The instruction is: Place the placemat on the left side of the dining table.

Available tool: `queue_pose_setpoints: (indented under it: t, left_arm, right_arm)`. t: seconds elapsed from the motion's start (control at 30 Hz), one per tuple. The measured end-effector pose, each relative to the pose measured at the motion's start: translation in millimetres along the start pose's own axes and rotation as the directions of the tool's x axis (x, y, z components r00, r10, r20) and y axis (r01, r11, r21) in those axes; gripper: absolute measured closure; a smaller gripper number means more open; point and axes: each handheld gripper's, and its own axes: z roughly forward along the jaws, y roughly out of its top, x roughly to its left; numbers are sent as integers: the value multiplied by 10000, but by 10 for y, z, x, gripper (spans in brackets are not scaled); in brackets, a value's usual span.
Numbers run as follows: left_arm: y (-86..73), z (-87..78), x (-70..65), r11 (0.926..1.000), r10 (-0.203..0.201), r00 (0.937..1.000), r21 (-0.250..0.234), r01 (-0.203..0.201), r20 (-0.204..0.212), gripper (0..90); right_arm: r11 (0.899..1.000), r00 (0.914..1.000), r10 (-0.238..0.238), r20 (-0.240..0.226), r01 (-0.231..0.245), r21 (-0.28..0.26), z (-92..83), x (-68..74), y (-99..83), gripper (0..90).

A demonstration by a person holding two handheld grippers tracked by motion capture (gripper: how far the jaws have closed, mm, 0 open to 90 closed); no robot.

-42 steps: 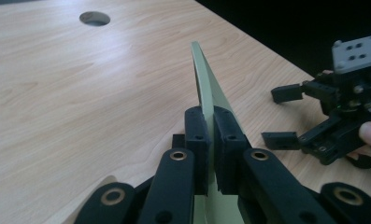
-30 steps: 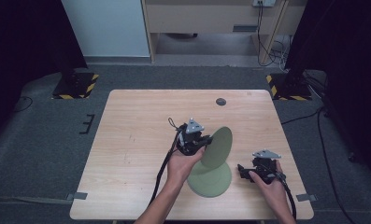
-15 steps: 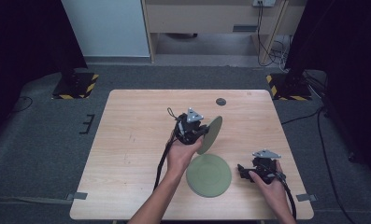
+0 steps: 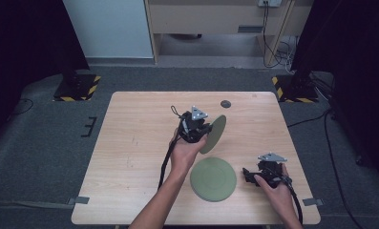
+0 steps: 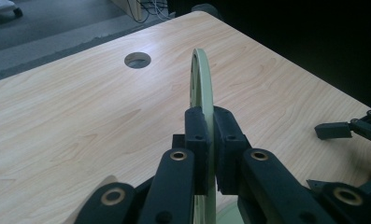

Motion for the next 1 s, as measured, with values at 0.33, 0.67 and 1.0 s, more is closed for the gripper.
queue_pose_setpoints:
  t: [0.33, 0.67, 1.0]
  left_arm:
    - [23, -58, 86, 10000, -31, 9997, 2, 31, -253, 858]
    - [18, -99, 164, 9999, -142, 9990, -58, 139, -432, 858]
    - [3, -179, 284, 9996, -261, 9973, -101, 255, -692, 858]
  right_arm:
    - [10000, 10000, -1, -1, 1, 0, 0, 0, 0, 34]
    - [10000, 10000, 1, -1, -1, 0, 0, 0, 0, 34]
    - [10000, 10000, 3, -2, -3, 3, 0, 0, 0, 34]
